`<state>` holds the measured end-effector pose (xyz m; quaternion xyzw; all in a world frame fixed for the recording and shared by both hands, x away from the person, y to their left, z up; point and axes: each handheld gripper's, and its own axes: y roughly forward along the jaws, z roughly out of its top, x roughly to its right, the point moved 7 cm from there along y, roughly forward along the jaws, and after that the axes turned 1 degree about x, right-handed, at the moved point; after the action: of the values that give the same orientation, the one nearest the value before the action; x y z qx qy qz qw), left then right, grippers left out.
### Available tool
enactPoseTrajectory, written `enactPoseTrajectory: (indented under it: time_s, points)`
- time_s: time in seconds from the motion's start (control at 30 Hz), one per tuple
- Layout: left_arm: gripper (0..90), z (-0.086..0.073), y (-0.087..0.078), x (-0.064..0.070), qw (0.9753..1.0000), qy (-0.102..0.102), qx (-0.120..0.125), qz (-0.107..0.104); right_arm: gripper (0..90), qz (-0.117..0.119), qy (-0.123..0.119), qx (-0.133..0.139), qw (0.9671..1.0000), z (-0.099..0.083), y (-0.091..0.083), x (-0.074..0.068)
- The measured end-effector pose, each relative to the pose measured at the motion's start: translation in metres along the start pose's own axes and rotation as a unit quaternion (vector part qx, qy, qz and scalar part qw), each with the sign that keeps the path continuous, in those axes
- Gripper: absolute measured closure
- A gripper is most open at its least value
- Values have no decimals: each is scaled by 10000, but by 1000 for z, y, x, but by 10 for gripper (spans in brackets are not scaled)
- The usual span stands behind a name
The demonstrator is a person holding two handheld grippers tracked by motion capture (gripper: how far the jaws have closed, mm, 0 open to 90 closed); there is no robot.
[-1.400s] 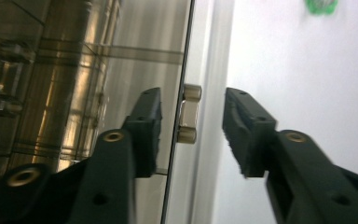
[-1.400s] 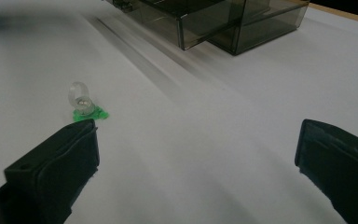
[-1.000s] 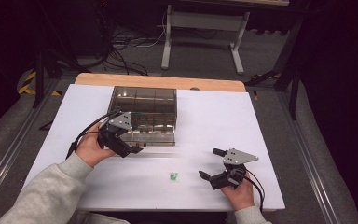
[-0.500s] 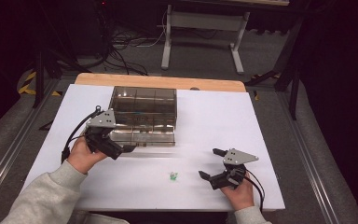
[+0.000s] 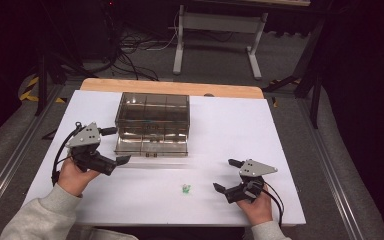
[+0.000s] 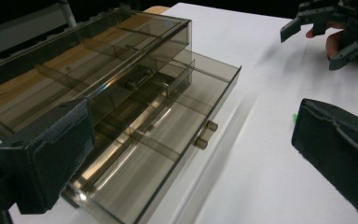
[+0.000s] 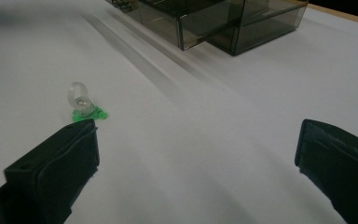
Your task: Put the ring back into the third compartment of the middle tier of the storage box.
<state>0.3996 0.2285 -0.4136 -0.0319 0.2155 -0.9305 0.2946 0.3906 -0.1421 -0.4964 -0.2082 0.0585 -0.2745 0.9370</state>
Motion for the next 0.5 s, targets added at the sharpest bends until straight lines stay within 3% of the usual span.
enactPoseTrajectory:
  time_s: [0.2, 0.33, 0.5]
  points:
    - [4, -24, -6, -3, 9997, -222, -3, 89, 1, -16, 3, -12, 10000, 0, 0, 0]
    - [4, -35, -7, 0, 9994, -117, -118, 294, 1, -21, -22, -10, 10000, 0, 0, 0]
    - [2, -46, -9, 6, 9994, -192, -7, 273, 1, 7, -55, -19, 10000, 0, -1, -1]
